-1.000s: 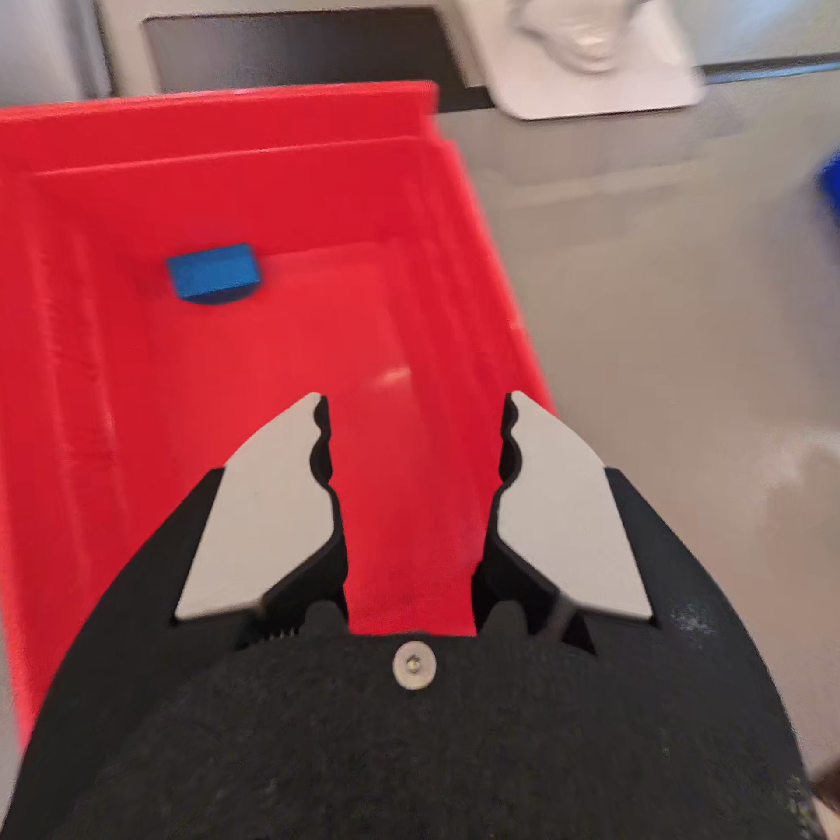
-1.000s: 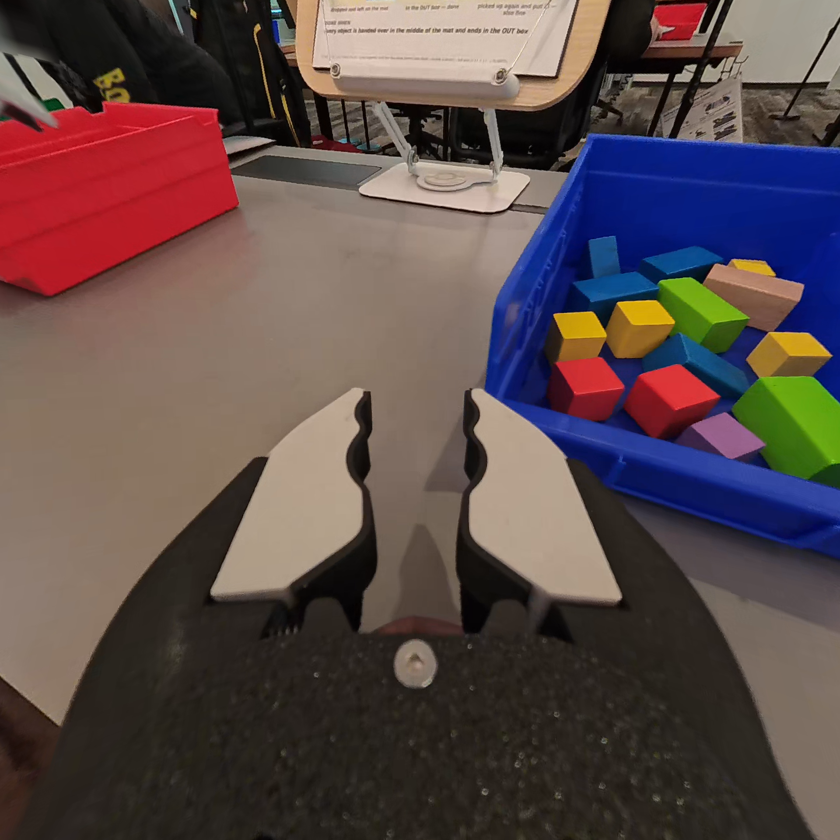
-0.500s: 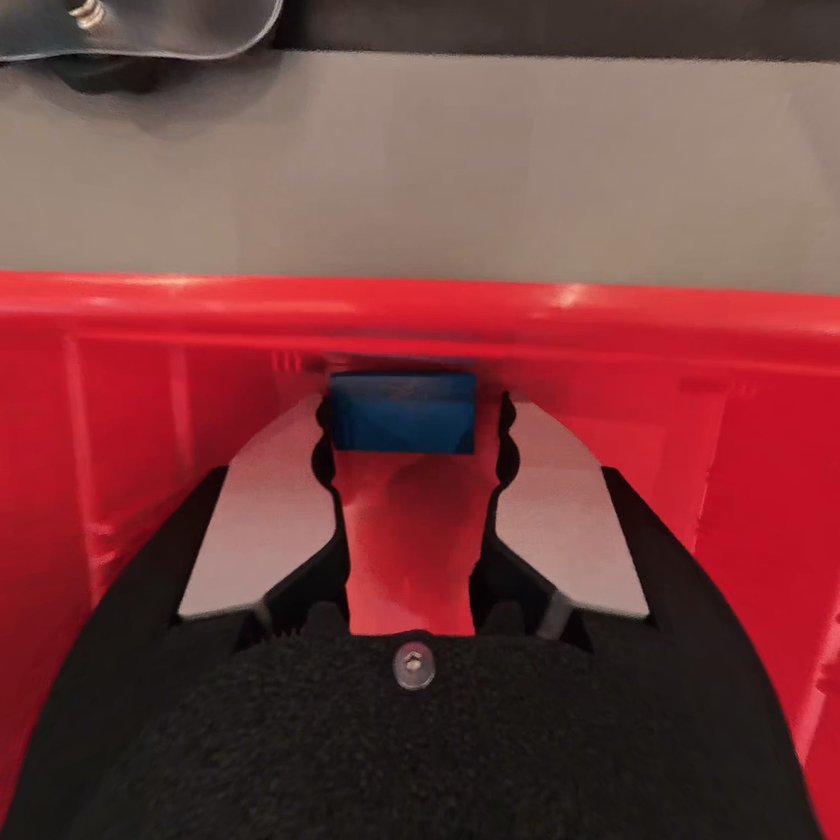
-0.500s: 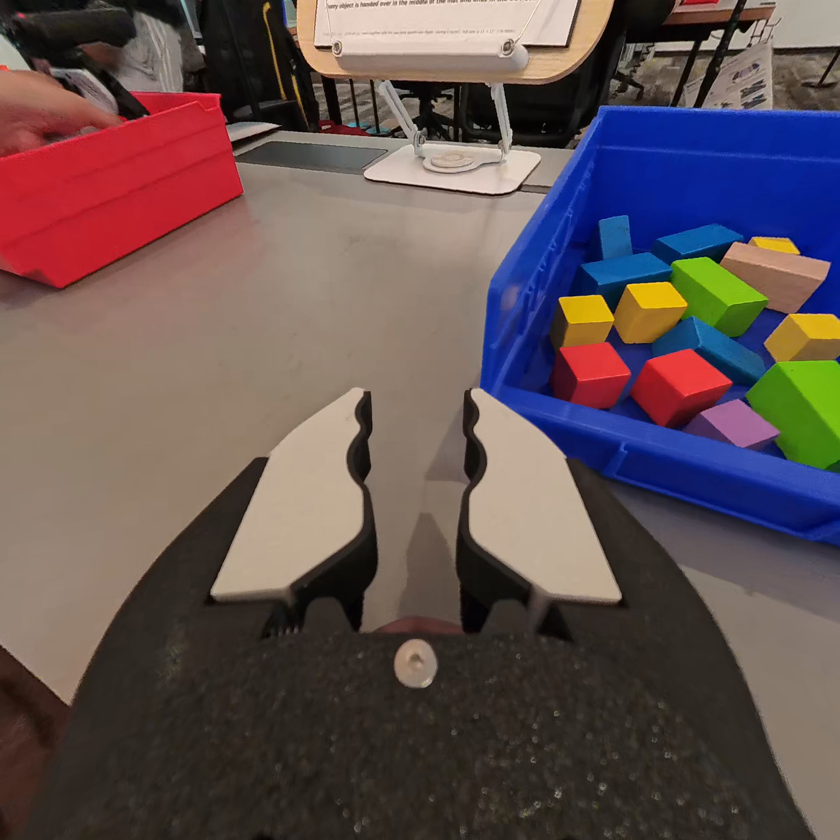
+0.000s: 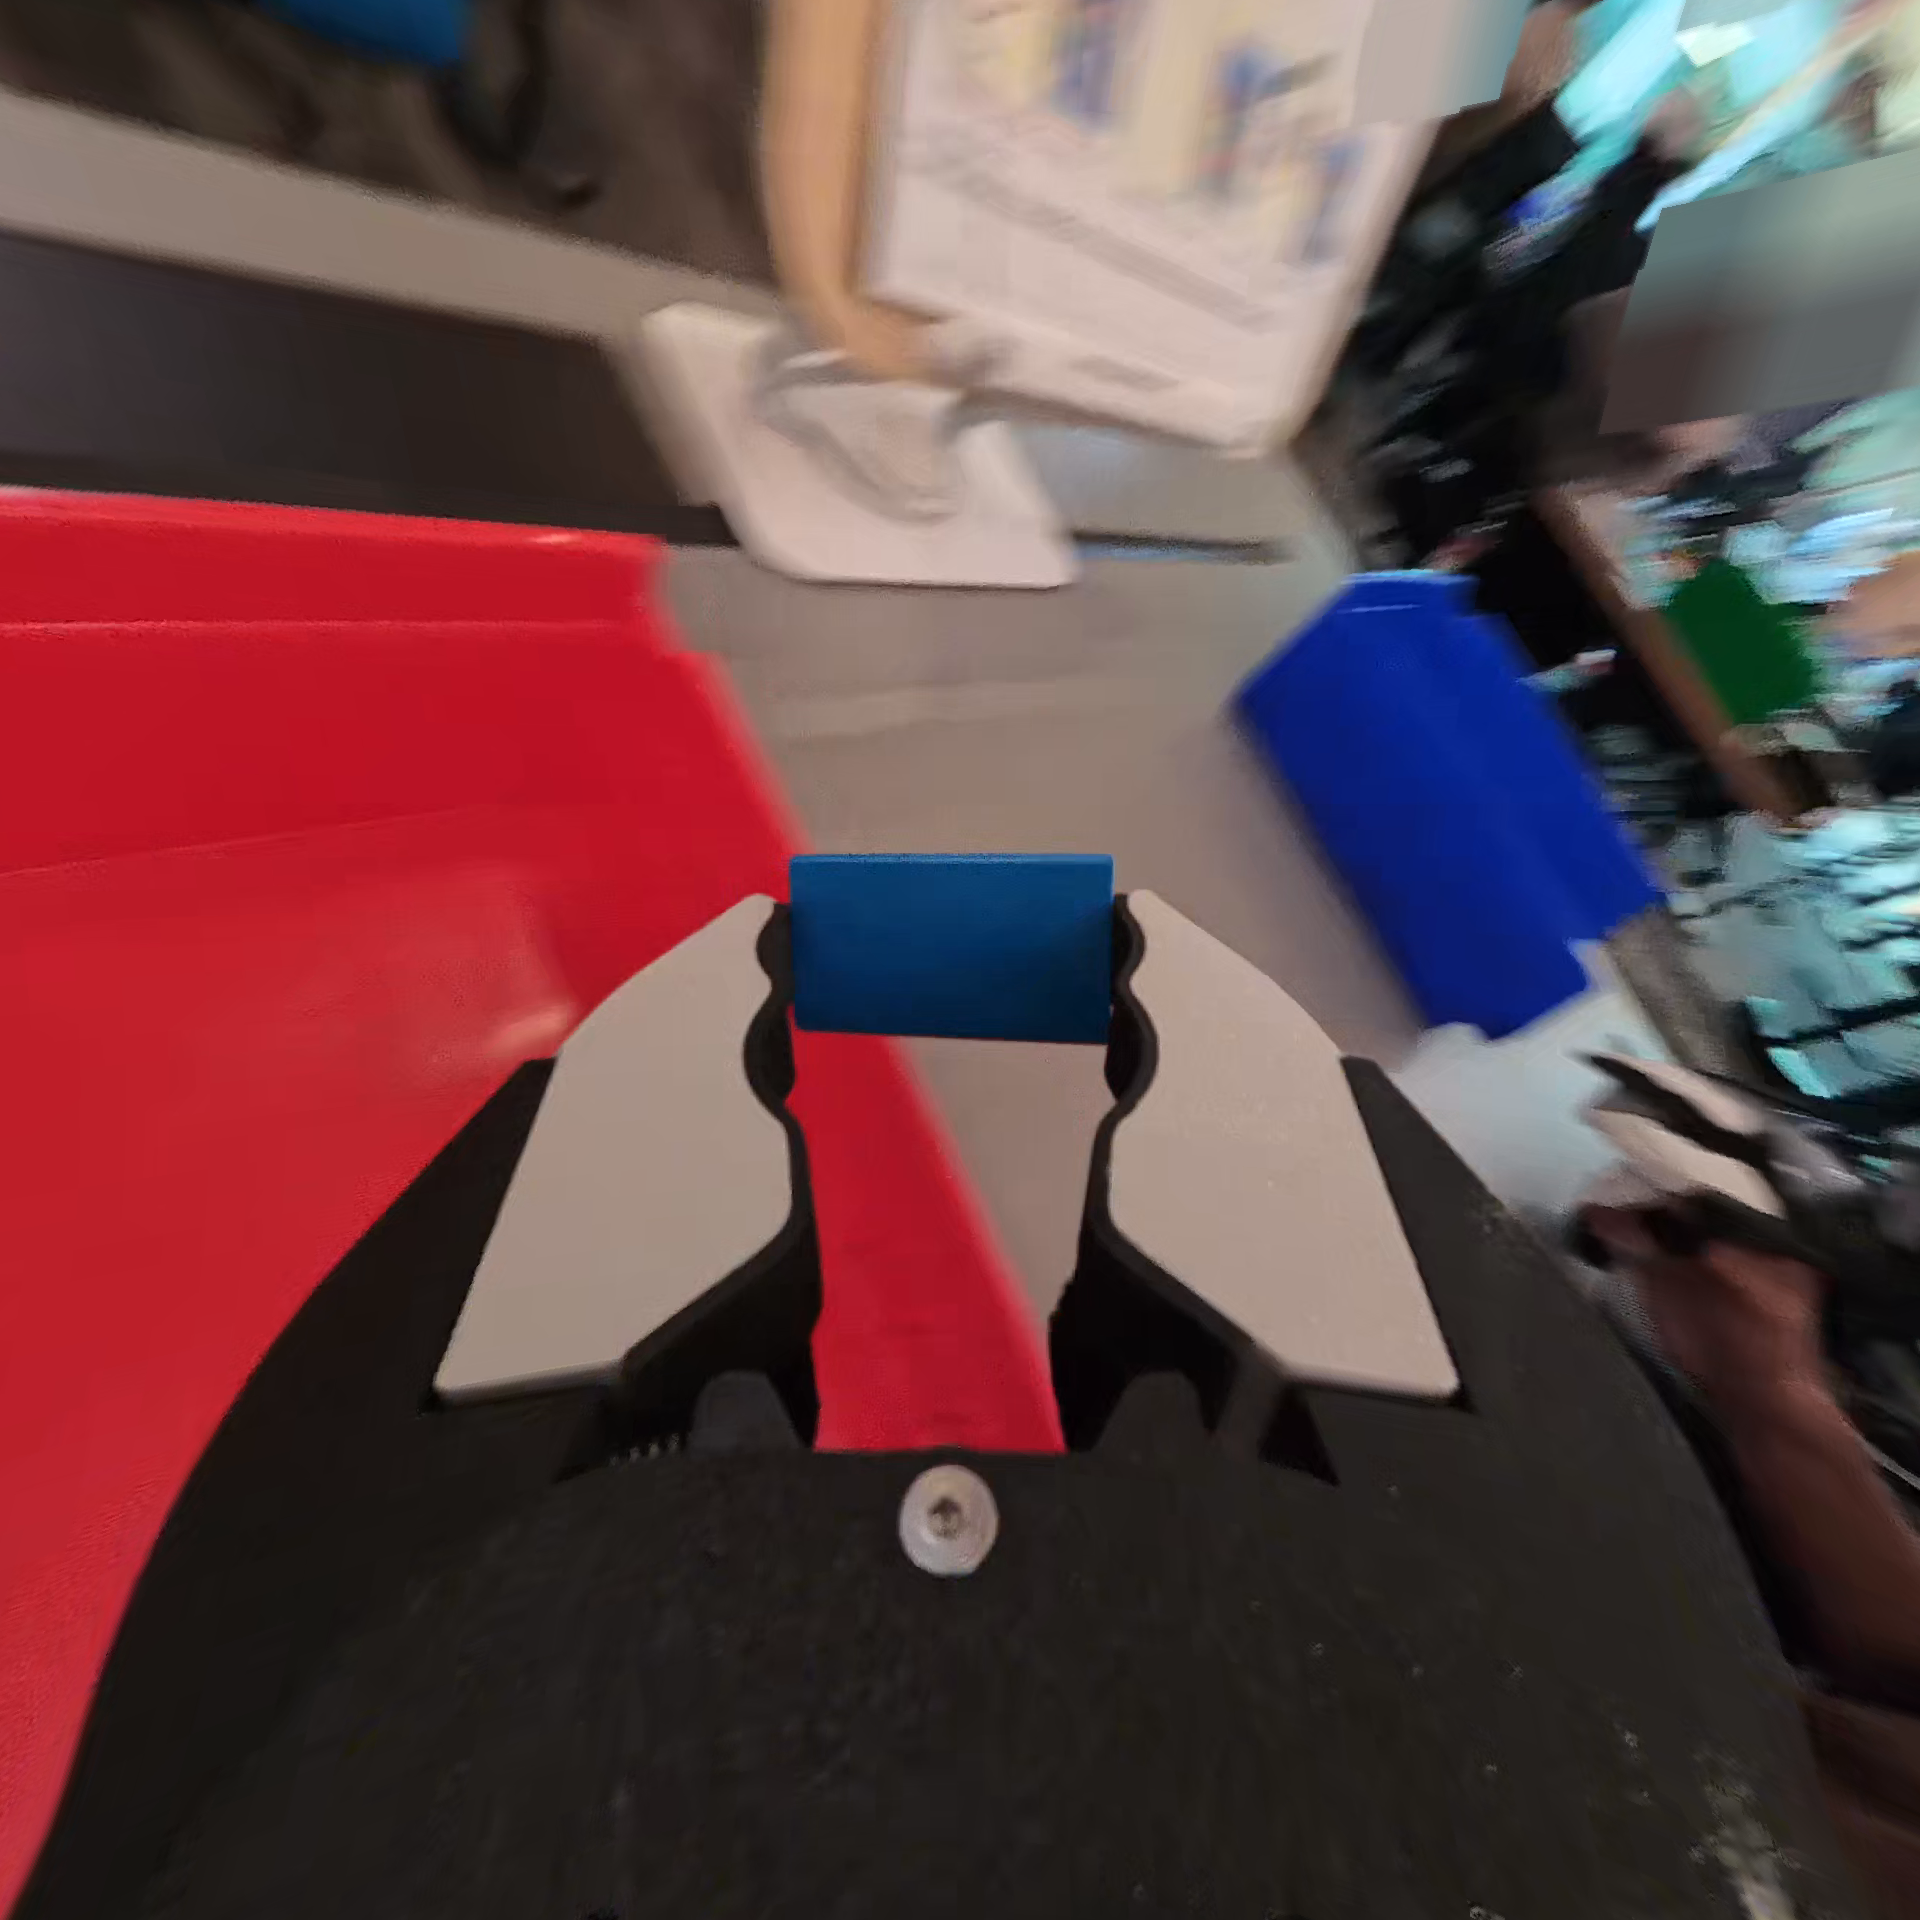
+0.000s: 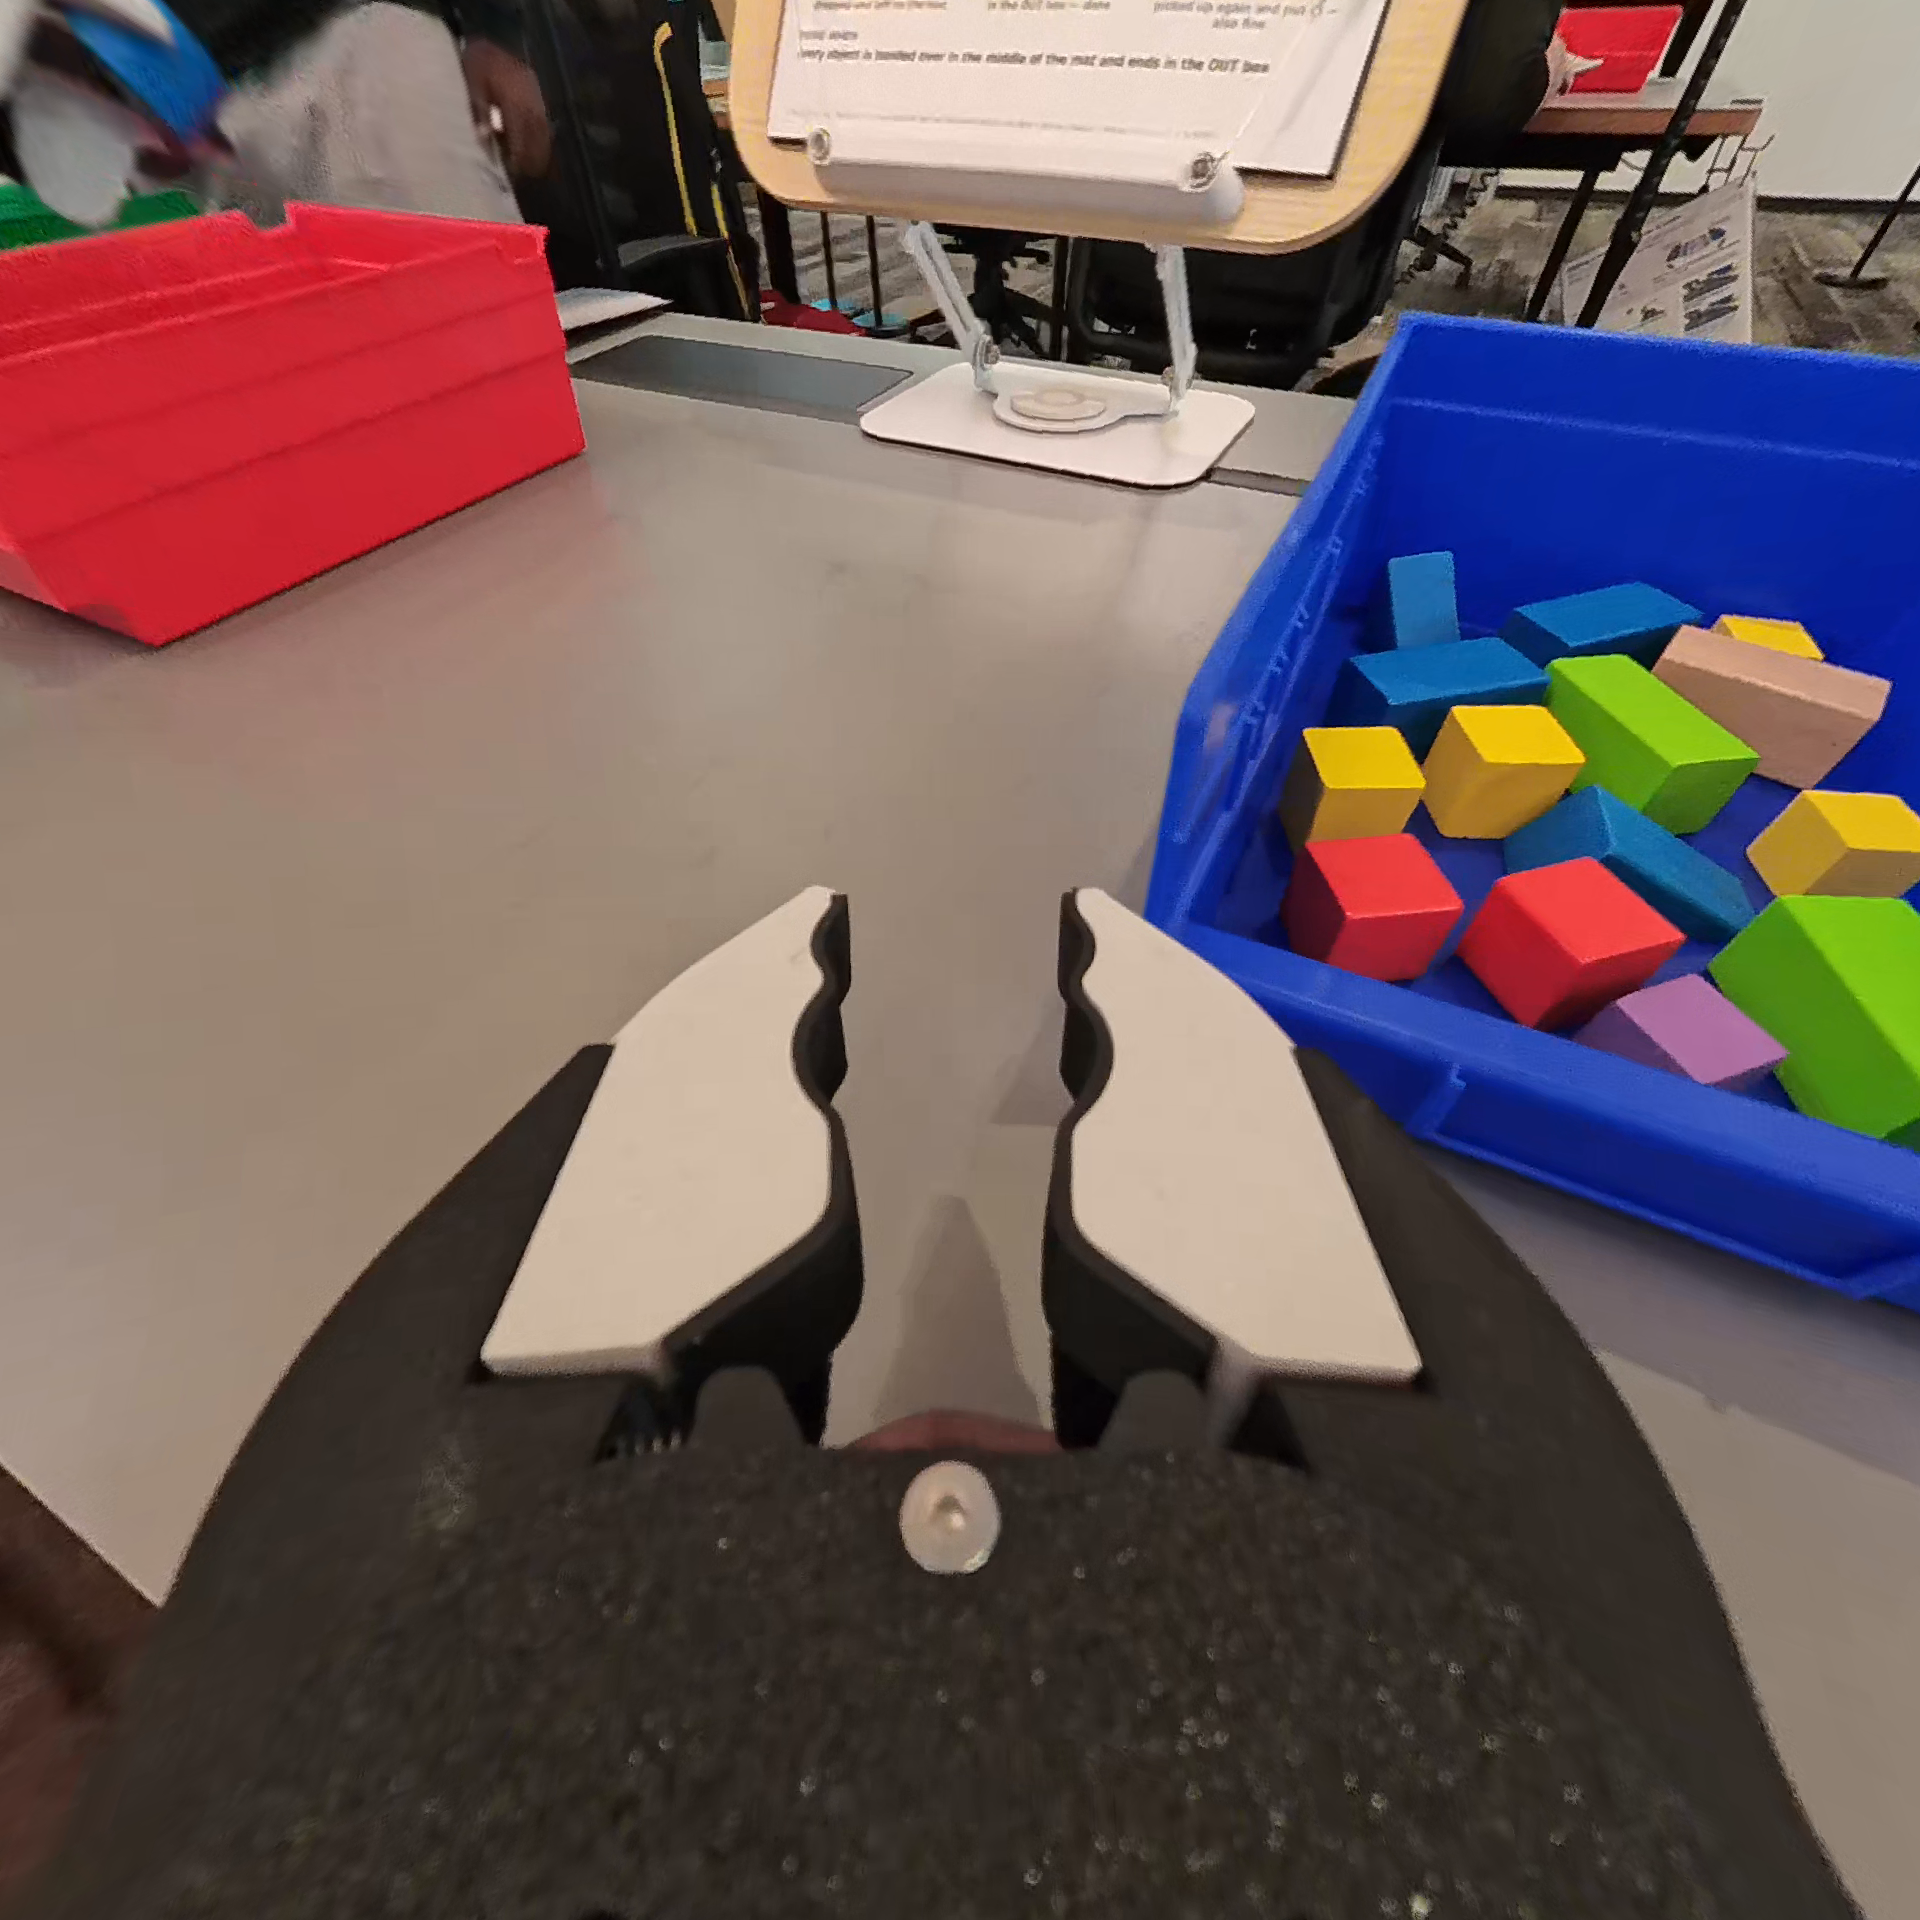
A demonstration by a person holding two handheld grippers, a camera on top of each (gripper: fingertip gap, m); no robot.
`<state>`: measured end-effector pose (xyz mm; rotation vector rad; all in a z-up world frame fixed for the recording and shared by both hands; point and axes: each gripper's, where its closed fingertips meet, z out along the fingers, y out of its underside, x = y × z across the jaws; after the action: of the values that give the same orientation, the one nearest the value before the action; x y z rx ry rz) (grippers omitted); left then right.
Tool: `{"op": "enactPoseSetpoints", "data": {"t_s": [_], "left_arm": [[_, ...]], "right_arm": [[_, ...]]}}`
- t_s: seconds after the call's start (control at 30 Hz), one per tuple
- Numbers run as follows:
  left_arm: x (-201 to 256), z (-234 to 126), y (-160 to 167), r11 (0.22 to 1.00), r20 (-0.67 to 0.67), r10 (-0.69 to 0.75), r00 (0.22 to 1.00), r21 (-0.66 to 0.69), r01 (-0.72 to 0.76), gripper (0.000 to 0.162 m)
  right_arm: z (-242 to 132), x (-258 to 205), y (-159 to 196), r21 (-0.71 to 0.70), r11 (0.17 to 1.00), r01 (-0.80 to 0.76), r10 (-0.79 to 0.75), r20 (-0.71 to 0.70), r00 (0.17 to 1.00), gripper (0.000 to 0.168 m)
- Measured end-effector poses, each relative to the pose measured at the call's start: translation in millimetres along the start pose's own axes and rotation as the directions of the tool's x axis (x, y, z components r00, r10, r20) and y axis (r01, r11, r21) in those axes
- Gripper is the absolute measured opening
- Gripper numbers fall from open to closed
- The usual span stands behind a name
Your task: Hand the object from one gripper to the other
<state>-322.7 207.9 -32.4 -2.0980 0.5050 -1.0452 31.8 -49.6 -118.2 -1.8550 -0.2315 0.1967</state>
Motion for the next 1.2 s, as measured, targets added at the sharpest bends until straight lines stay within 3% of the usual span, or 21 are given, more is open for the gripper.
{"op": "enactPoseSetpoints", "data": {"t_s": [0.13, 0.27, 0.43, 0.6, 0.63, 0.67, 0.77, 0.8, 0.87, 0.93, 1.07, 1.13, 1.2], "left_arm": [[128.6, 1.0, 55.4, 0.999, -0.325, -0.039, 0.945, 0.008, 0.044, 0.058], [213.3, 18.0, 116.3, 0.943, -0.55, -0.333, 0.766, -0.174, 0.285, 0.057], [236.1, 32.5, 148.7, 0.882, -0.594, -0.467, 0.654, -0.26, 0.394, 0.057], [244.4, 23.3, 155.3, 0.842, -0.642, -0.527, 0.557, -0.304, 0.446, 0.057], [246.2, 21.1, 157.1, 0.837, -0.649, -0.535, 0.542, -0.317, 0.446, 0.057], [247.6, 19.3, 159.4, 0.831, -0.652, -0.544, 0.529, -0.334, 0.444, 0.057], [254.7, 9.0, 164.1, 0.836, -0.693, -0.537, 0.481, -0.36, 0.415, 0.058], [255.3, 4.5, 167.6, 0.855, -0.704, -0.508, 0.496, -0.343, 0.388, 0.059], [249.7, -2.8, 178.9, 0.91, -0.697, -0.412, 0.587, -0.276, 0.31, 0.071], [239.5, -8.1, 190.9, 0.953, -0.664, -0.301, 0.685, -0.193, 0.232, 0.072], [220.8, -9.3, 216.3, 0.993, -0.584, -0.105, 0.805, -0.109, 0.051, 0.068], [213.6, -4.9, 220.3, 0.996, -0.538, -0.047, 0.841, -0.088, 0.0, 0.065], [214.9, -3.2, 219.9, 0.996, -0.541, -0.047, 0.84, -0.089, -0.002, 0.063]], "right_arm": [[3.9, -22.8, -5.6, 0.019, 0.998, 0.066, -0.067, 0.072, 0.995, 0.04], [9.7, -90.6, -36.1, 0.145, 0.976, 0.166, -0.205, 0.325, 0.923, 0.045], [21.8, -173.9, -74.4, 0.291, 0.895, 0.338, -0.442, 0.478, 0.759, 0.046], [47.0, -205.1, -92.3, 0.322, 0.895, 0.31, -0.439, 0.505, 0.743, 0.052], [50.7, -207.8, -91.8, 0.316, 0.898, 0.305, -0.433, 0.517, 0.739, 0.05], [52.8, -208.5, -87.9, 0.297, 0.9, 0.318, -0.433, 0.531, 0.728, 0.034], [41.9, -213.6, -90.4, 0.335, 0.896, 0.291, -0.438, 0.568, 0.697, 0.034], [38.9, -212.8, -90.8, 0.329, 0.899, 0.289, -0.433, 0.575, 0.694, 0.034], [33.7, -194.5, -104.3, 0.329, 0.897, 0.297, -0.436, 0.536, 0.723, 0.034], [27.0, -152.2, -138.9, 0.349, 0.899, 0.264, -0.408, 0.452, 0.793, 0.034], [24.1, -6.0, -208.2, 0.268, 0.949, 0.168, -0.224, 0.19, 0.956, 0.034], [37.0, 72.1, -198.8, 0.063, 0.989, 0.136, -0.14, 0.06, 0.988, 0.034], [55.9, 141.4, -163.4, -0.177, 0.979, 0.098, -0.111, -0.069, 0.991, 0.034]]}}
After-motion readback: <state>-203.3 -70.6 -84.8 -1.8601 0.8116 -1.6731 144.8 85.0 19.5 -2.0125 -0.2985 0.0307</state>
